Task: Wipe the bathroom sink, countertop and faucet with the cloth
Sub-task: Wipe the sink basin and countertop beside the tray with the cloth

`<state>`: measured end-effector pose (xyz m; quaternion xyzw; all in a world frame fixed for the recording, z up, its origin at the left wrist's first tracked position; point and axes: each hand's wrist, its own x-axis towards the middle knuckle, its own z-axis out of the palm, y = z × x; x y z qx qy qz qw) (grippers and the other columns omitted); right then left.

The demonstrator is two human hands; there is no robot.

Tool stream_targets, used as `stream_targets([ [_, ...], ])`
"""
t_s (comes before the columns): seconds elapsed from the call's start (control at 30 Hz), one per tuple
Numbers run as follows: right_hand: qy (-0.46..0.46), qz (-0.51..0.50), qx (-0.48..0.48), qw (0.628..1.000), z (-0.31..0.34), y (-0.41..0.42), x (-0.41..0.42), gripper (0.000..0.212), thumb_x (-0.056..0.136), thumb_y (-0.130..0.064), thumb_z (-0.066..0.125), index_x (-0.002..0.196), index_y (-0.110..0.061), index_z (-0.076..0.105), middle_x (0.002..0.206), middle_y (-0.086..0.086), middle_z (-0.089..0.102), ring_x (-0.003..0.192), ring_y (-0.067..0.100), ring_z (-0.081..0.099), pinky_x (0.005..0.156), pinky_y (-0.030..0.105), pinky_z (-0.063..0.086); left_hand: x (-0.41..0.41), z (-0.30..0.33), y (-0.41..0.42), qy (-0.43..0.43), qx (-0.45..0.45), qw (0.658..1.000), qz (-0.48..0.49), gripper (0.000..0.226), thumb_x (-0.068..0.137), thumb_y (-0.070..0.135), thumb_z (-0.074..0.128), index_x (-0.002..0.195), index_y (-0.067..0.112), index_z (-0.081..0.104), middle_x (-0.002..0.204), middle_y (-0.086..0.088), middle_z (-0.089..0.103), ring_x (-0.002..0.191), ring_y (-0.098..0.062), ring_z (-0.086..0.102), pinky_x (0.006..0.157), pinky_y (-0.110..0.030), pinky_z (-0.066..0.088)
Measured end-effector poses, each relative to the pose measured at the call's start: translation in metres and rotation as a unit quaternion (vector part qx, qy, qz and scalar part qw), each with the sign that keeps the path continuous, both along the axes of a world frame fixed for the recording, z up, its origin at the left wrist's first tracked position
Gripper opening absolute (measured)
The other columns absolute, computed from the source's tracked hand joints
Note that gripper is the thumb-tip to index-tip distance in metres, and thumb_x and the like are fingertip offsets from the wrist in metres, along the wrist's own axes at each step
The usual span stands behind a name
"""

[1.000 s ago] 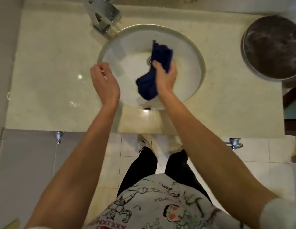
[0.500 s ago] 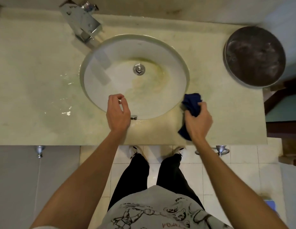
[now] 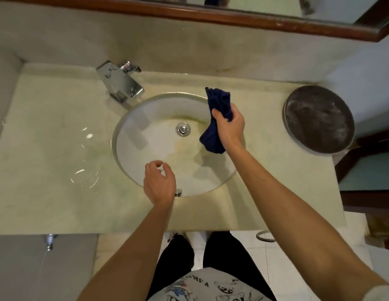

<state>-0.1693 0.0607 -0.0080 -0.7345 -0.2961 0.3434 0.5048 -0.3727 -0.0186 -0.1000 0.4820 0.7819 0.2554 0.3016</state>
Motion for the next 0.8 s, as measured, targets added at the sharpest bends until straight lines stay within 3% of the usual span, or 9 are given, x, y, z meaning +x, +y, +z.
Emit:
stream_targets([
  [0.13,-0.171,-0.02,0.005,0.985,0.002,0.048,0.031,0.009,0.082,-0.029,0.069,0.085,-0.021,0.066,0.077,-0.007,0.067,0.07,0.011,0.062,0.072,0.036,0.056,0.006,-0.003,-0.001,0.033,0.013,0.999,0.016,0.011,0.099,0.034,0.053,0.106,0.026,0.055,0.104,0.0,0.068,0.083,-0.028,0.068,0.077,-0.042,0.054],
  [0.23,-0.211,-0.006,0.001,0.977,-0.001,0.084,0.042,0.012,0.079,-0.029,0.067,0.076,-0.022,0.058,0.072,-0.005,0.062,0.065,0.015,0.055,0.067,0.037,0.052,0.009,-0.003,0.002,0.058,-0.004,0.998,0.021,0.01,0.098,0.035,0.053,0.106,0.03,0.052,0.104,0.003,0.067,0.077,-0.024,0.066,0.074,-0.039,0.054],
  [0.4,-0.337,0.154,0.034,0.928,-0.013,0.132,0.024,0.018,0.08,-0.031,0.068,0.09,-0.016,0.068,0.08,-0.002,0.06,0.071,0.017,0.05,0.063,0.031,0.035,0.012,0.001,0.002,0.071,-0.02,0.997,0.035,0.013,0.099,0.034,0.058,0.109,0.026,0.057,0.107,0.005,0.067,0.083,-0.02,0.066,0.073,-0.031,0.044],
  [0.47,-0.38,0.196,0.037,0.903,-0.023,0.149,0.011,0.022,0.08,-0.03,0.069,0.095,-0.013,0.067,0.085,0.005,0.061,0.072,0.024,0.055,0.062,0.033,0.037,0.014,0.001,0.003,0.077,-0.032,0.996,0.042,0.012,0.099,0.035,0.058,0.108,0.026,0.056,0.108,0.005,0.067,0.082,-0.017,0.064,0.072,-0.03,0.041],
  [0.57,-0.433,0.258,-0.019,0.863,-0.043,0.174,-0.007,0.033,0.088,-0.031,0.067,0.114,-0.012,0.068,0.102,0.009,0.066,0.082,0.034,0.065,0.065,0.038,0.045,0.017,0.003,0.005,0.086,-0.05,0.994,0.051,0.012,0.1,0.036,0.057,0.106,0.026,0.055,0.109,0.007,0.064,0.079,-0.015,0.061,0.072,-0.029,0.039],
  [0.67,-0.485,0.316,-0.075,0.812,-0.068,0.182,-0.019,0.04,0.088,-0.017,0.062,0.127,-0.011,0.063,0.112,0.008,0.065,0.082,0.033,0.068,0.06,0.034,0.038,0.018,0.002,0.006,0.096,-0.053,0.993,0.053,0.011,0.1,0.034,0.058,0.104,0.024,0.057,0.107,0.01,0.061,0.077,-0.014,0.06,0.071,-0.03,0.039],
  [0.8,-0.487,0.291,-0.075,0.82,-0.082,0.181,-0.01,0.051,0.074,-0.01,0.07,0.125,-0.01,0.069,0.104,0.009,0.068,0.066,0.035,0.066,0.054,0.031,0.035,0.016,-0.002,0.007,0.109,-0.052,0.991,0.051,0.009,0.099,0.031,0.061,0.1,0.023,0.058,0.105,0.013,0.058,0.076,-0.014,0.062,0.067,-0.03,0.04],
])
